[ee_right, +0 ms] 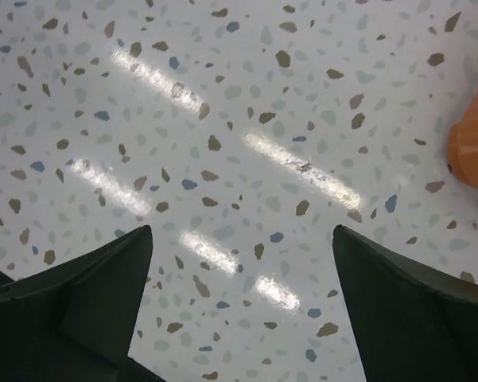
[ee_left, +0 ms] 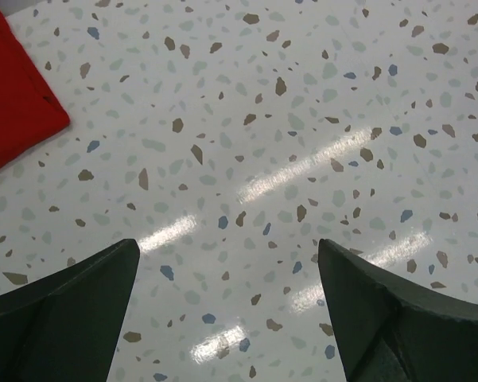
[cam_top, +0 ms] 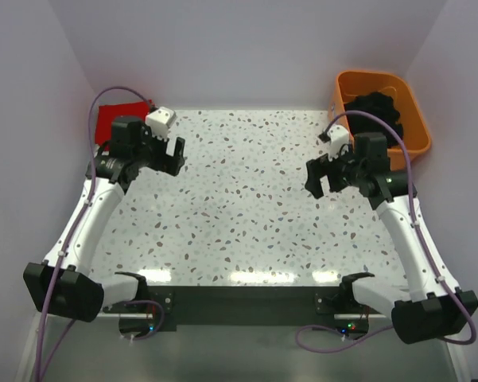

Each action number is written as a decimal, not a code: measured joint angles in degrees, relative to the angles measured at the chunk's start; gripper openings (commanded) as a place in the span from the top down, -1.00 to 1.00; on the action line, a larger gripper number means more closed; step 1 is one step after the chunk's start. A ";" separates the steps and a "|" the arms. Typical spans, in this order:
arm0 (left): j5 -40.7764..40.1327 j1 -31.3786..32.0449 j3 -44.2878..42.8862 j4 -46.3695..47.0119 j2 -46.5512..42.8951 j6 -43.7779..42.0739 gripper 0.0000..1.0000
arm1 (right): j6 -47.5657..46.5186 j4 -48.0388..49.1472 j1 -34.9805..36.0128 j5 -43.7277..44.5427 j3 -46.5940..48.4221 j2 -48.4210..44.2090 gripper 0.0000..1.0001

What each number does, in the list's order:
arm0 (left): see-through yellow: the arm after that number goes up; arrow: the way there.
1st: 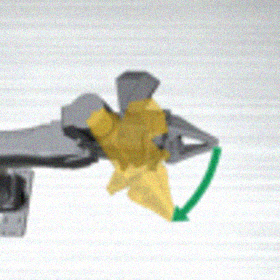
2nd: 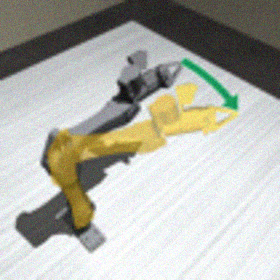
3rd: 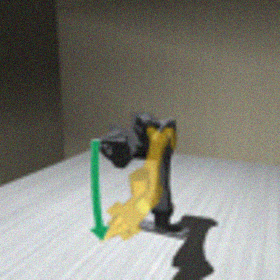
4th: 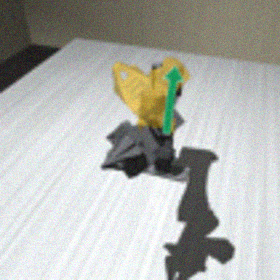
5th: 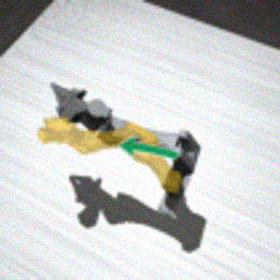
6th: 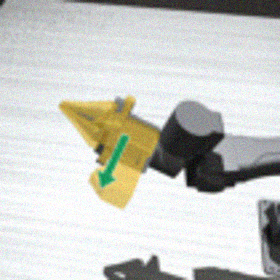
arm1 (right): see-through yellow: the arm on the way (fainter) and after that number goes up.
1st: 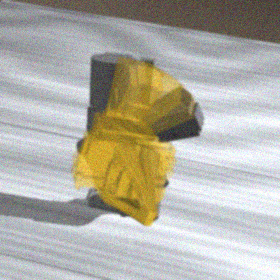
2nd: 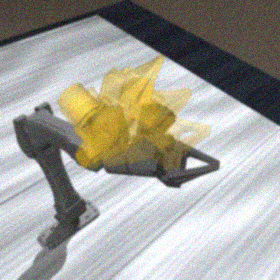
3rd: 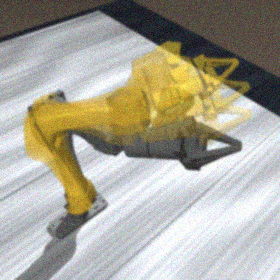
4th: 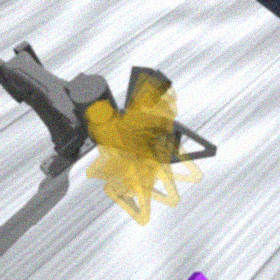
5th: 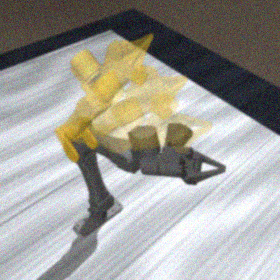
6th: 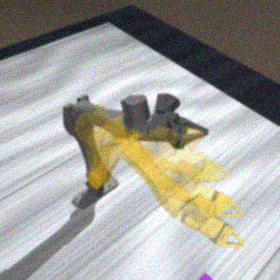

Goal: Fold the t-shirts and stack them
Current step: Grab the tshirt from the pile, then move the tshirt to the center of the board, then flatten the tshirt out

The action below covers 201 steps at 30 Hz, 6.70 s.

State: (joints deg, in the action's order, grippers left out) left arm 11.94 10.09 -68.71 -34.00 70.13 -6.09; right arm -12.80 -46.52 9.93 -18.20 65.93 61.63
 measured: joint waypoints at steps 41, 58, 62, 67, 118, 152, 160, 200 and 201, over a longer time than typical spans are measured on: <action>7.45 -1.22 -16.13 3.89 21.14 3.52 -1.00 | 23.21 16.35 -19.82 39.80 62.03 77.66 -0.83; 9.86 -1.84 -18.45 2.86 22.58 4.09 -1.00 | 21.77 18.23 -21.90 31.23 55.36 74.31 1.00; 11.54 -1.84 -18.25 3.10 22.32 5.51 -1.00 | 21.73 22.03 -21.94 26.86 42.07 60.81 1.00; 13.27 -1.84 -15.34 3.08 19.21 6.75 -1.00 | 21.77 26.84 -21.88 23.23 35.15 46.47 1.00; 15.28 -8.90 -4.68 2.25 2.64 1.18 -1.00 | 29.77 17.14 -7.50 -3.54 18.86 25.64 -0.97; -4.24 1.57 -2.62 8.41 39.45 -14.53 0.05 | 15.72 7.21 14.53 -2.58 9.18 49.92 -0.01; -5.31 1.22 -2.64 8.98 39.41 -13.84 1.00 | 16.06 9.79 14.80 -5.29 10.47 52.83 1.00; -0.35 -5.53 3.06 -1.46 27.87 -11.02 1.00 | 21.31 11.17 30.08 -11.15 21.38 58.97 0.84; -0.37 -5.53 3.10 -1.42 27.85 -10.99 1.00 | 20.96 11.06 30.08 -11.76 21.38 58.95 0.97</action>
State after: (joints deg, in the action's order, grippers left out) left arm 11.57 4.56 -65.60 -35.42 97.97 -17.08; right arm 8.16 -35.46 40.01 -29.95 87.31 120.57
